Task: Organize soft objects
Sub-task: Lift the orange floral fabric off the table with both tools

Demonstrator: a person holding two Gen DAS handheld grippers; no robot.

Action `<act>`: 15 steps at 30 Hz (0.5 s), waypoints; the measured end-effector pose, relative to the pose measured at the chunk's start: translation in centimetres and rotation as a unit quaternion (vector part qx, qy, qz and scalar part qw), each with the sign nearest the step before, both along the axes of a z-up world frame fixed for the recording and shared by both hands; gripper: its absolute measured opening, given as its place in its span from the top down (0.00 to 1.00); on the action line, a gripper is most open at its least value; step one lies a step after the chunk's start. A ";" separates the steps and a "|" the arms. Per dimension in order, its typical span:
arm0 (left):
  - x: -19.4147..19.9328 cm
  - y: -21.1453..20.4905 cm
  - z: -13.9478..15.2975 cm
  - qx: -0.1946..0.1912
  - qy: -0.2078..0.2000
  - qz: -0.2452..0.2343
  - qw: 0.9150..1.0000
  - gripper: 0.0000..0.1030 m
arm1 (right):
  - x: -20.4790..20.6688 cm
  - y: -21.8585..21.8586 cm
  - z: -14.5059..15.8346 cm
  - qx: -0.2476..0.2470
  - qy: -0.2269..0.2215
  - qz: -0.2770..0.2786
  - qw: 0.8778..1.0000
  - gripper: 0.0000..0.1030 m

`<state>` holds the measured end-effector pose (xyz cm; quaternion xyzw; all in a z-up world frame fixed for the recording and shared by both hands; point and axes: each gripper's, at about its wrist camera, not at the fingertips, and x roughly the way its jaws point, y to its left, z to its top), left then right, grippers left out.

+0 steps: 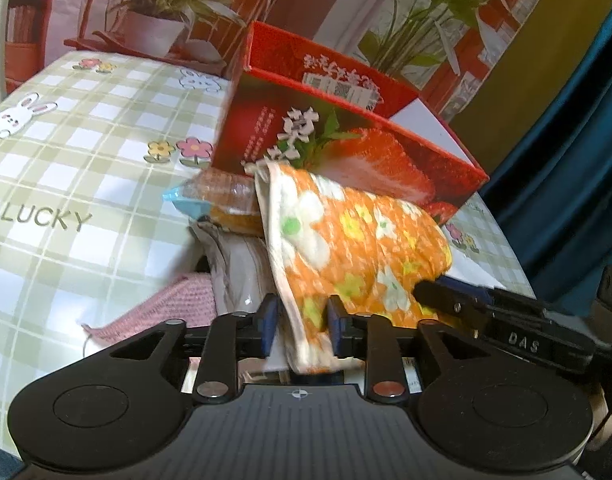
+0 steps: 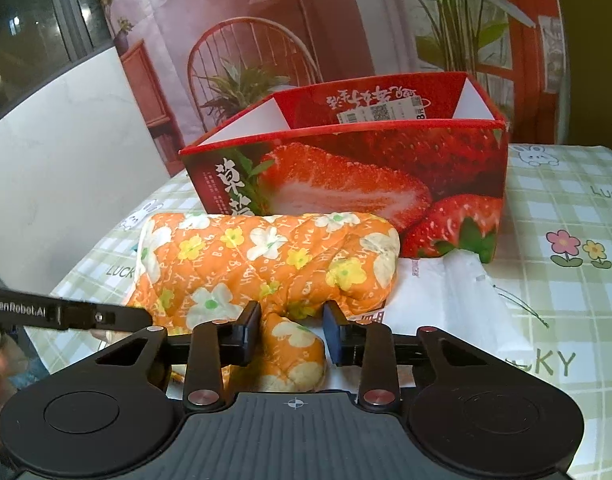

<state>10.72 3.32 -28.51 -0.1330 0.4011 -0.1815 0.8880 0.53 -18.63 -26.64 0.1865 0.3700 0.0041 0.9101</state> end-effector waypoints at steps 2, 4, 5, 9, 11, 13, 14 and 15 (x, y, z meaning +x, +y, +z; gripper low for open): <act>0.4 0.0 0.2 0.005 -0.007 0.004 1.000 0.70 | -0.2 0.0 -0.1 0.001 -0.001 0.001 1.000 0.71; 1.0 -0.1 0.3 0.010 -0.014 0.007 1.000 0.70 | -0.2 -0.1 -0.2 0.001 -0.002 0.001 1.000 0.71; 1.4 -0.2 0.3 0.012 -0.014 0.009 1.000 0.70 | -0.3 -0.1 -0.3 0.001 -0.002 0.002 1.000 0.71; 2.5 -0.6 0.5 0.020 -0.024 0.016 0.999 0.69 | -0.3 -0.1 -0.4 0.003 -0.003 0.001 1.000 0.71; 2.9 -0.7 0.4 0.018 -0.029 0.018 0.999 0.67 | -0.4 -0.2 -0.6 0.005 -0.004 0.001 1.000 0.71; 3.3 -0.6 0.2 0.011 -0.030 0.021 0.999 0.63 | -0.4 -0.2 -0.7 0.006 -0.003 0.000 1.000 0.71; 3.3 -0.6 0.2 0.008 -0.031 0.023 0.999 0.59 | -0.4 -0.2 -0.8 0.006 -0.002 0.000 1.000 0.71; 3.4 -0.5 0.1 0.007 -0.034 0.026 0.999 0.57 | -0.4 -0.1 -0.8 0.005 -0.002 0.001 1.000 0.71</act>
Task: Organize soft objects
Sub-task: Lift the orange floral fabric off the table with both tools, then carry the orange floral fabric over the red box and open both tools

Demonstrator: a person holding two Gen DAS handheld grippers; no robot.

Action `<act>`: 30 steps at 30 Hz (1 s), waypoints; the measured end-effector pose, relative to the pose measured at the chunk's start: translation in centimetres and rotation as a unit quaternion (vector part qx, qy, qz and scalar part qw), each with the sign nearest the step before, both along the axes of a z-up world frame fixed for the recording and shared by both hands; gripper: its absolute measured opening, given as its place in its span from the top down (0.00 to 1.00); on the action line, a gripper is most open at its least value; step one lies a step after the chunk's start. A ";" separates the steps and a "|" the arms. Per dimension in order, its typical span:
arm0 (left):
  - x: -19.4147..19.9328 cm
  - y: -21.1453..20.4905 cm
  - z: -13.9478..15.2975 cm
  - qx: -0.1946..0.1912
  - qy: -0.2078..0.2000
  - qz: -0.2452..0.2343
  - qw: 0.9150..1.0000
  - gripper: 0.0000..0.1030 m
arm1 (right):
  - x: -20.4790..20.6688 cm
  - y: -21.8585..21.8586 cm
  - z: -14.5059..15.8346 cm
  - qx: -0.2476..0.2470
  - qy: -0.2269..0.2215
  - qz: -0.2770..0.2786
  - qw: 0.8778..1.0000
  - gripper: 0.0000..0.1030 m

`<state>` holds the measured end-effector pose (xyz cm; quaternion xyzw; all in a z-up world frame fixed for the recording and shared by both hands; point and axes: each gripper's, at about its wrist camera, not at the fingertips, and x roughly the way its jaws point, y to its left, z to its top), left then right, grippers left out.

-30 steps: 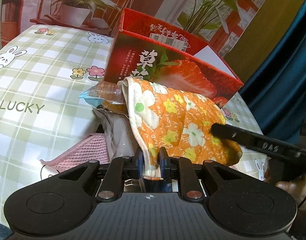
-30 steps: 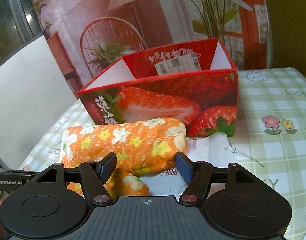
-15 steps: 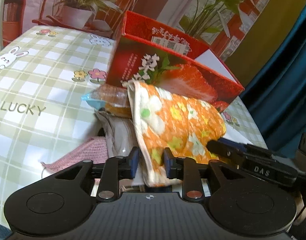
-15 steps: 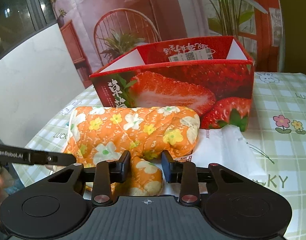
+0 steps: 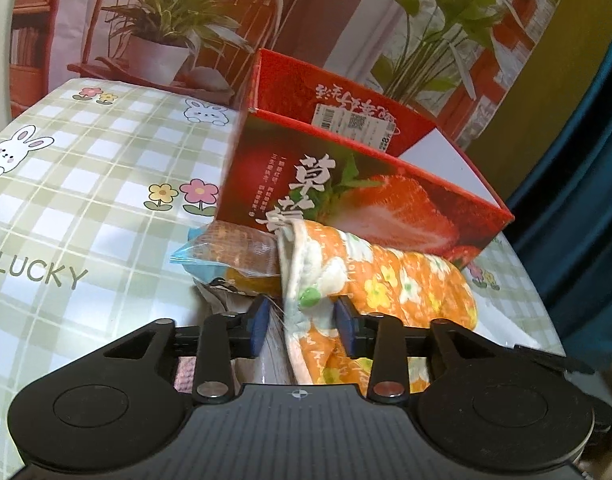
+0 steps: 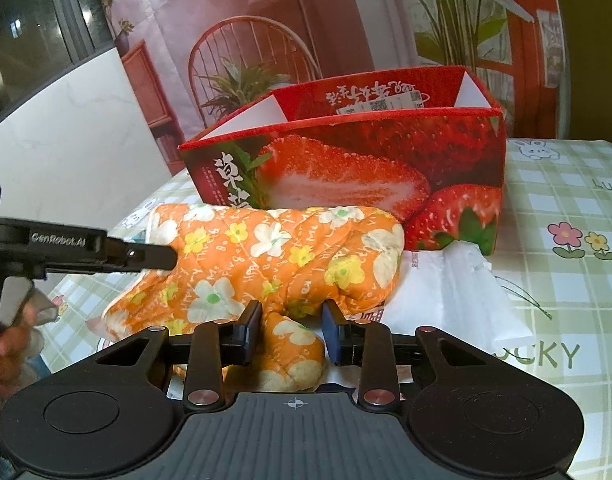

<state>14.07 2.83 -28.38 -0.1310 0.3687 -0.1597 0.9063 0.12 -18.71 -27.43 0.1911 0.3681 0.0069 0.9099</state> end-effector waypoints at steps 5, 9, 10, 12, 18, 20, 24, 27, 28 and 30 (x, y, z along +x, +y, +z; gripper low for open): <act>-0.3 0.2 -0.2 -0.001 -0.007 0.009 1.000 0.48 | 0.0 0.0 -0.2 -0.001 0.001 0.001 1.000 0.71; -1.1 -0.4 -0.3 0.001 -0.012 -0.011 1.000 0.52 | 0.2 0.0 -0.4 -0.001 0.004 0.001 1.000 0.71; -1.4 -0.5 -0.2 0.001 -0.017 -0.021 1.000 0.63 | 0.2 0.0 -0.4 0.000 0.004 0.001 1.000 0.71; -2.1 -0.9 -0.1 -0.003 -0.026 -0.036 0.999 0.69 | 0.2 0.0 -0.4 0.001 0.004 0.001 1.000 0.71; -4.1 -1.3 1.0 0.006 -0.074 -0.053 0.996 0.84 | 0.1 -0.1 -0.2 0.002 -0.002 -0.001 1.000 0.72; -4.5 -1.3 1.3 0.008 -0.083 -0.052 0.995 0.85 | -0.2 -0.1 0.1 0.003 -0.012 -0.002 1.000 0.73; -4.5 -1.2 1.6 0.008 -0.089 -0.047 0.995 0.86 | -0.5 0.0 1.0 -0.005 -0.032 0.004 0.999 0.74; -4.5 -1.1 2.4 0.010 -0.102 -0.046 0.994 0.86 | -0.6 -0.1 1.9 -0.013 -0.050 0.006 0.999 0.75; -4.5 -1.0 2.7 0.011 -0.109 -0.047 0.993 0.86 | -0.7 -0.1 2.2 -0.016 -0.056 0.006 0.998 0.75; -4.5 -1.0 3.7 0.013 -0.125 -0.048 0.991 0.86 | -0.7 -0.1 3.0 -0.025 -0.070 0.009 0.997 0.75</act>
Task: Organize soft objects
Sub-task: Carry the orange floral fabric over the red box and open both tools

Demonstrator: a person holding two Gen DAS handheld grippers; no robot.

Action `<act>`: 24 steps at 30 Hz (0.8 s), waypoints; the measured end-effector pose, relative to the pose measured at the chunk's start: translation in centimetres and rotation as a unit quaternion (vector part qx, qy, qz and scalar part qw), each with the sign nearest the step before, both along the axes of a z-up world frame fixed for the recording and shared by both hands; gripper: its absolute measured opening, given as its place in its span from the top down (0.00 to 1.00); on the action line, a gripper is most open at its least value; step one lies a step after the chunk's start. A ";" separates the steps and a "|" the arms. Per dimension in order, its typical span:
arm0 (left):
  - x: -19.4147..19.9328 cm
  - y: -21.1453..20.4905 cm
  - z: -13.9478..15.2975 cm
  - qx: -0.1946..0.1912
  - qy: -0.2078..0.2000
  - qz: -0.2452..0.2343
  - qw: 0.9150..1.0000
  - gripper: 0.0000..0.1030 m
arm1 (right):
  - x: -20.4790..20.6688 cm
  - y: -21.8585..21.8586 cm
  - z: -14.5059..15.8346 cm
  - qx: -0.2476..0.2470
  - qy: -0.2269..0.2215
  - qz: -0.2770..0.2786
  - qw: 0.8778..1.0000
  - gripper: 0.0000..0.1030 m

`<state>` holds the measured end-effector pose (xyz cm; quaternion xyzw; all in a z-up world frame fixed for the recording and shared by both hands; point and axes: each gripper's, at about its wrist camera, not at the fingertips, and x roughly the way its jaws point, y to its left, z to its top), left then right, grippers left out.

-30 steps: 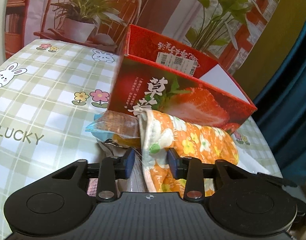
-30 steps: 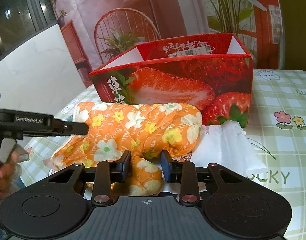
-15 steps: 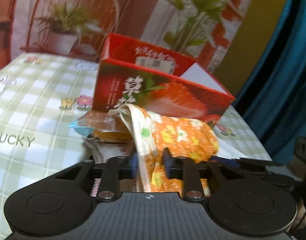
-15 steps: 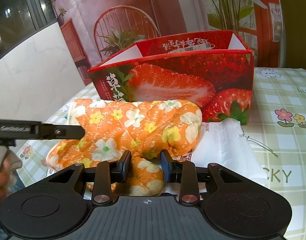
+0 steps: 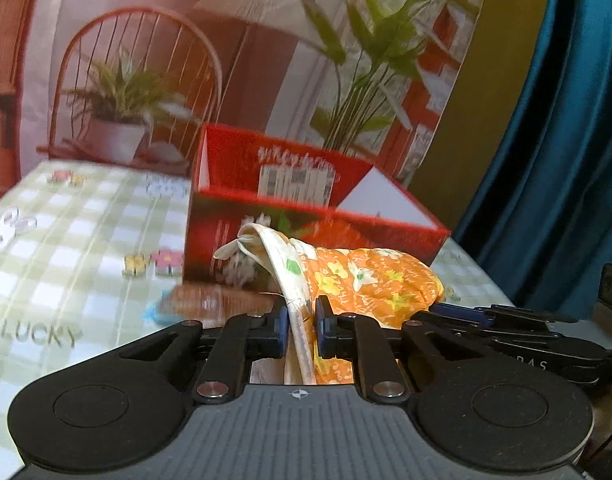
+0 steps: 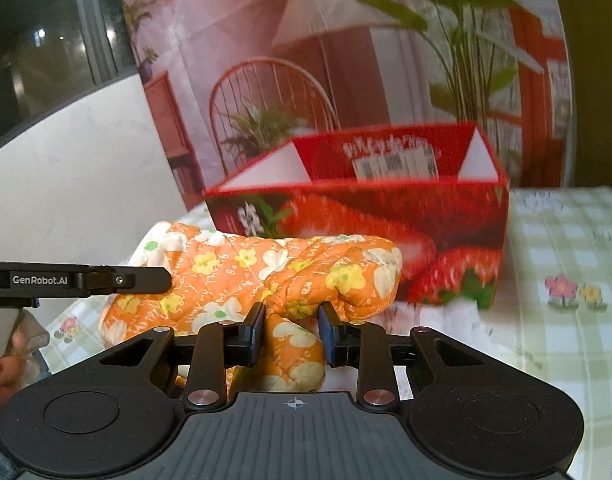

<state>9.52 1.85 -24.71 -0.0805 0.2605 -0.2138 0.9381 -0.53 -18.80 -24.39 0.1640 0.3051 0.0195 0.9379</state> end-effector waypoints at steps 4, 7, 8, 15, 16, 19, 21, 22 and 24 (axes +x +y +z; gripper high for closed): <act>0.3 -0.2 2.2 0.003 -0.030 -0.004 1.000 0.86 | 0.3 0.0 2.0 -0.021 -0.030 0.006 0.999 0.75; 1.0 -0.5 4.0 0.009 -0.050 -0.008 0.999 0.86 | 1.0 -0.3 3.6 -0.032 -0.051 0.009 0.998 0.75; 1.4 -0.5 4.5 0.010 -0.057 -0.009 0.998 0.86 | 1.3 -0.5 4.0 -0.036 -0.057 0.010 0.998 0.75; 5.4 -1.2 8.1 0.009 -0.090 -0.008 0.996 0.86 | 4.6 -2.2 6.9 -0.047 -0.079 0.012 0.996 0.76; 6.3 -1.5 8.5 0.007 -0.090 -0.006 0.996 0.86 | 5.4 -2.6 7.3 -0.048 -0.080 0.011 0.996 0.76; 9.5 -2.0 9.2 0.003 -0.087 0.000 0.996 0.86 | 8.0 -3.7 8.0 -0.059 -0.079 0.010 0.995 0.76; 11.8 -2.4 9.4 0.016 -0.084 0.005 0.996 0.86 | 10.0 -4.4 8.1 -0.066 -0.074 0.007 0.995 0.76; 12.9 -2.5 9.4 0.018 -0.080 0.006 0.997 0.86 | 11.3 -5.0 8.2 -0.064 -0.069 0.004 0.996 0.76; 14.8 -2.4 9.2 0.015 -0.067 0.009 0.998 0.86 | 13.6 -6.0 7.9 -0.058 -0.053 -0.001 0.997 0.76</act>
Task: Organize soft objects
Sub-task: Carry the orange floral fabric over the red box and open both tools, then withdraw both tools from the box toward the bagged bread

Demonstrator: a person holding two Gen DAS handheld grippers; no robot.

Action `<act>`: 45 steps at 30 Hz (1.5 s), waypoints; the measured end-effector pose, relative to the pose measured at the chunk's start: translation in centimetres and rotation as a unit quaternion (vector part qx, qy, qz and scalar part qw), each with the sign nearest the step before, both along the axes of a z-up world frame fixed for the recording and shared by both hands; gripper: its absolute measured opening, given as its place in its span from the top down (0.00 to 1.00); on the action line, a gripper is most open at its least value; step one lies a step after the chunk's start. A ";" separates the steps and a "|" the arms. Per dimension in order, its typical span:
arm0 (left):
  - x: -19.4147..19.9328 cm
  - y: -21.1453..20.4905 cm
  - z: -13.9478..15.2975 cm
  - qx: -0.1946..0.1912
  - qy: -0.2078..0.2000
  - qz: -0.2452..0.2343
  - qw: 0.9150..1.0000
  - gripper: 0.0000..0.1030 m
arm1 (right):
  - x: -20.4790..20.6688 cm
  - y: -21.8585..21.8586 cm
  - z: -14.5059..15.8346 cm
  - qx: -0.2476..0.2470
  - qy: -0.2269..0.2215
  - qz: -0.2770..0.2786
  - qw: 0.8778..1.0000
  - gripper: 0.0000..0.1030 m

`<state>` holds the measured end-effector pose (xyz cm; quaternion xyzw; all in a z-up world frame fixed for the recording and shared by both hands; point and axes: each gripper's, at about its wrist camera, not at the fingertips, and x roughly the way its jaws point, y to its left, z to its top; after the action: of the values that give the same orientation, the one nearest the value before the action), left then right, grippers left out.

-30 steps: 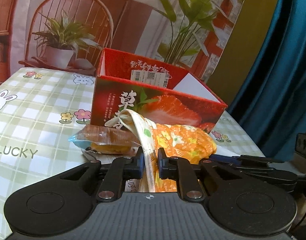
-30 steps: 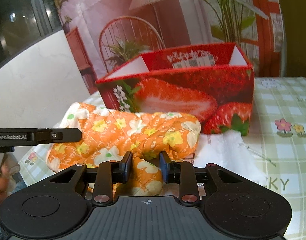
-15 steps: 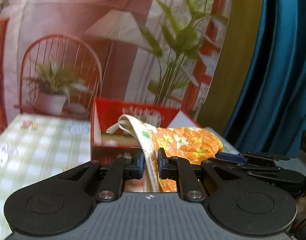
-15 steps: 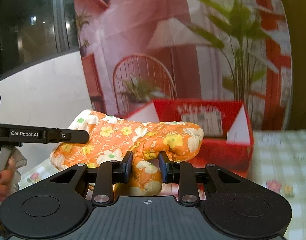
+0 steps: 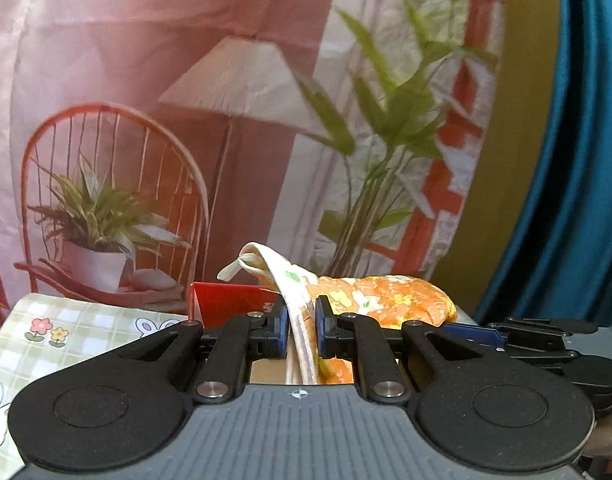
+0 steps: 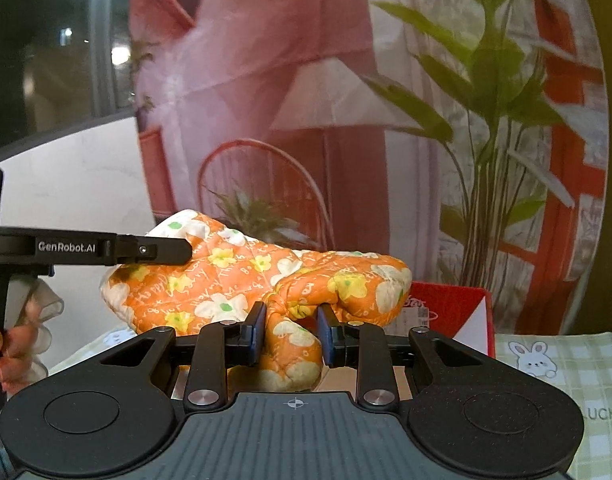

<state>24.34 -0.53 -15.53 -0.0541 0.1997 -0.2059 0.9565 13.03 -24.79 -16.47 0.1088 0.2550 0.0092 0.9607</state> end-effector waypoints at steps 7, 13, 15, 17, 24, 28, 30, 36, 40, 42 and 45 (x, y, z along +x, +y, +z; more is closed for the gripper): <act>6.1 -0.2 -2.6 0.007 0.064 0.012 0.998 0.86 | 6.5 -1.3 -2.0 -0.018 0.059 -0.014 0.998 0.76; 9.1 -0.4 -4.8 0.025 0.112 0.013 0.993 0.85 | 9.6 -2.1 -5.3 -0.006 0.111 -0.032 0.993 0.76; 9.6 -0.5 -5.3 0.030 0.119 0.014 0.992 0.84 | 10.3 -2.4 -6.3 0.003 0.128 -0.038 0.991 0.76; 10.0 -0.6 -5.7 0.038 0.127 0.014 0.991 0.78 | 10.9 -2.6 -7.1 0.006 0.146 -0.045 0.988 0.76; 10.1 -1.0 -6.0 0.058 0.128 0.017 0.990 0.51 | 12.5 -2.7 -8.9 -0.005 0.204 -0.066 0.977 0.75; 9.3 -1.1 -5.4 0.067 0.119 0.016 0.990 0.42 | 12.6 -2.6 -9.1 -0.008 0.220 -0.086 0.972 0.60; 8.8 -1.2 -5.1 0.073 0.115 0.019 0.991 0.39 | 12.4 -2.4 -8.8 -0.025 0.219 -0.094 0.971 0.41; 6.4 -0.9 -4.1 0.085 0.104 0.027 0.991 0.29 | 10.9 -1.8 -7.1 -0.043 0.199 -0.100 0.974 0.12; 4.0 -0.1 -3.6 0.089 0.097 0.039 0.991 0.24 | 9.1 -1.3 -5.6 -0.051 0.175 -0.104 0.978 0.01; 2.7 0.4 -3.5 0.087 0.095 0.046 0.991 0.22 | 8.1 -0.8 -5.0 -0.061 0.164 -0.112 0.978 0.01; 0.6 1.3 -3.4 0.082 0.097 0.059 0.990 0.14 | 6.3 -0.1 -4.2 -0.059 0.137 -0.107 0.983 0.01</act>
<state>24.93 0.78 -18.94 -0.0072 0.3045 -0.1255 0.9442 19.29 -24.88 -20.67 0.0788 0.3712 -0.1234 0.9170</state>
